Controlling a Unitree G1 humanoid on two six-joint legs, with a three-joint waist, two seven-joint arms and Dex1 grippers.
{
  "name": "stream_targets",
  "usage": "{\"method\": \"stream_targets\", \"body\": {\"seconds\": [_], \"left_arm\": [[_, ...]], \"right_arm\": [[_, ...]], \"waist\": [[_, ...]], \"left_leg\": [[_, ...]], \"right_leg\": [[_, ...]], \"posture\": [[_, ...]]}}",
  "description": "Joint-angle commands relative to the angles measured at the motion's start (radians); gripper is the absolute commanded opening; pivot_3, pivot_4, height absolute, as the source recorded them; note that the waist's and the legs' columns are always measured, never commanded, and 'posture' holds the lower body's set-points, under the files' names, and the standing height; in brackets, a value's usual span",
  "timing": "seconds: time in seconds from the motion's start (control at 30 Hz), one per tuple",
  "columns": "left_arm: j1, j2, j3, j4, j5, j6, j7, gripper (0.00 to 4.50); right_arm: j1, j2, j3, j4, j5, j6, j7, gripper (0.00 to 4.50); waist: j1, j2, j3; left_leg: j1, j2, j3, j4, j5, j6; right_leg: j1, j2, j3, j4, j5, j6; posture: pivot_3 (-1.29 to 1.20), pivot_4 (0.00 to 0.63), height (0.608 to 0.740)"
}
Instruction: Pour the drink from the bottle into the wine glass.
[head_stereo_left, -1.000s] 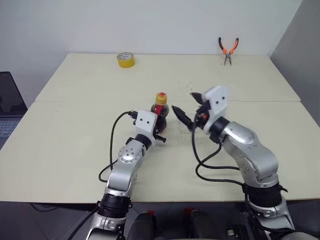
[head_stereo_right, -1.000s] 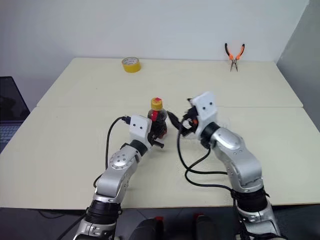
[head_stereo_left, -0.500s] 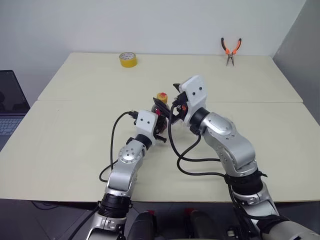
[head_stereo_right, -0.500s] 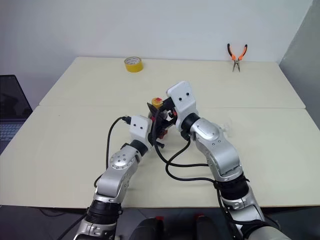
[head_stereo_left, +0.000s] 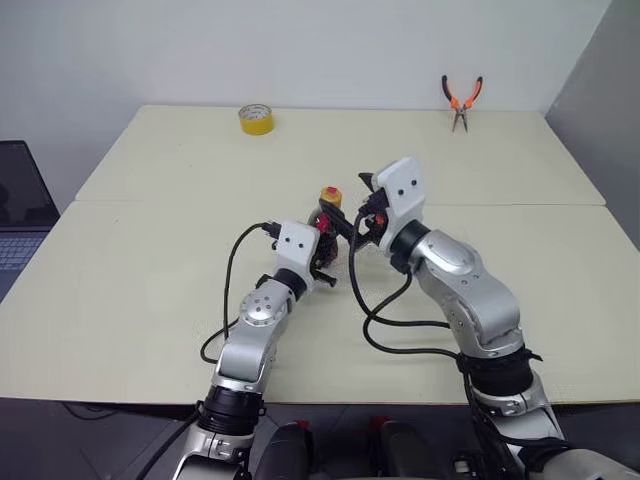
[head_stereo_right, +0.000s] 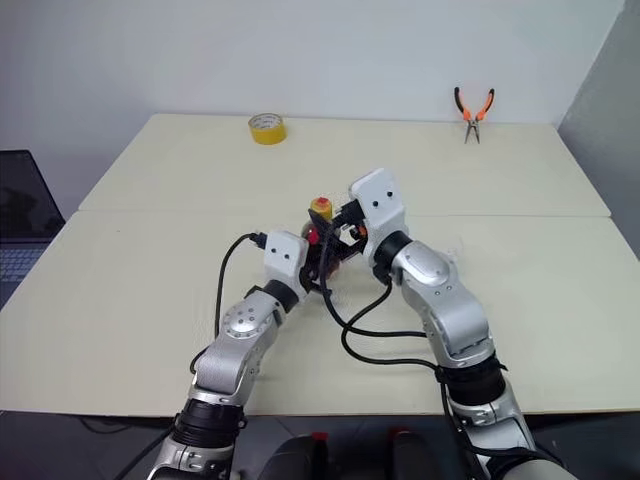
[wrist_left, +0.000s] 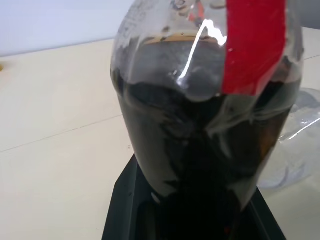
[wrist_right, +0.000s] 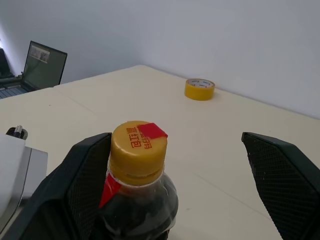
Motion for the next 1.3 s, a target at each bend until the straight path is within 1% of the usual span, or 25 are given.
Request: {"method": "stream_targets", "body": {"seconds": [0.03, 0.2, 0.43, 0.6, 0.8, 1.03, 1.3], "left_arm": [[-0.017, 0.006, 0.027, -0.039, -0.005, -0.042, 0.004, 0.64], [-0.019, 0.006, 0.028, -0.036, -0.005, -0.043, 0.002, 0.64], [-0.019, 0.001, 0.026, -0.035, -0.002, -0.042, 0.002, 0.64], [-0.021, 0.001, 0.024, -0.032, -0.001, -0.042, 0.000, 0.64], [-0.020, 0.000, 0.021, -0.031, 0.000, -0.045, 0.001, 0.64], [-0.018, -0.003, 0.019, -0.035, 0.003, -0.043, 0.006, 0.64], [-0.018, -0.002, 0.022, -0.038, 0.000, -0.040, 0.007, 0.64]], "right_arm": [[0.015, -0.034, -0.086, -0.068, 0.013, 0.022, -0.013, 4.41], [0.031, -0.063, -0.085, -0.119, 0.045, 0.064, 0.005, 4.41], [0.008, -0.066, -0.017, -0.165, 0.094, 0.116, 0.065, 4.41], [-0.074, 0.011, 0.018, -0.071, 0.053, 0.074, 0.021, 4.41], [-0.121, 0.044, 0.022, 0.021, 0.010, 0.016, -0.004, 4.41], [-0.124, 0.052, 0.008, 0.063, -0.022, -0.017, -0.021, 4.41], [-0.077, 0.009, -0.013, 0.034, -0.019, -0.002, -0.007, 4.41]], "waist": [[0.000, 0.000, 0.000], [0.000, 0.000, 0.000], [-0.002, 0.000, 0.000], [-0.003, 0.000, 0.000], [0.001, 0.000, 0.000], [0.000, 0.000, 0.000], [0.000, 0.000, 0.000]], "left_leg": [[0.000, 0.000, 0.000, 0.000, 0.000, 0.000], [0.000, 0.000, 0.000, 0.000, 0.000, 0.000], [0.000, 0.000, 0.000, 0.000, 0.000, 0.000], [0.000, 0.000, 0.000, 0.000, 0.000, 0.000], [0.000, 0.000, 0.000, 0.000, 0.000, 0.000], [0.000, 0.000, 0.000, 0.000, 0.000, 0.000], [0.000, 0.000, 0.000, 0.000, 0.000, 0.000]], "right_leg": [[0.000, 0.000, 0.000, 0.000, 0.000, 0.000], [0.000, 0.000, 0.000, 0.000, 0.000, 0.000], [0.000, 0.000, 0.000, 0.000, 0.000, 0.000], [0.000, 0.001, 0.000, 0.000, 0.000, 0.000], [0.000, 0.000, 0.000, 0.000, 0.000, 0.000], [0.000, 0.000, 0.000, 0.000, 0.000, 0.000], [0.000, 0.000, 0.000, 0.000, 0.000, 0.000]], "posture": [[0.00, 0.150, 0.740], [0.00, 0.150, 0.740], [0.00, 0.150, 0.740], [0.00, 0.150, 0.740], [0.00, 0.150, 0.740], [0.00, 0.150, 0.740], [0.00, 0.150, 0.740]]}}
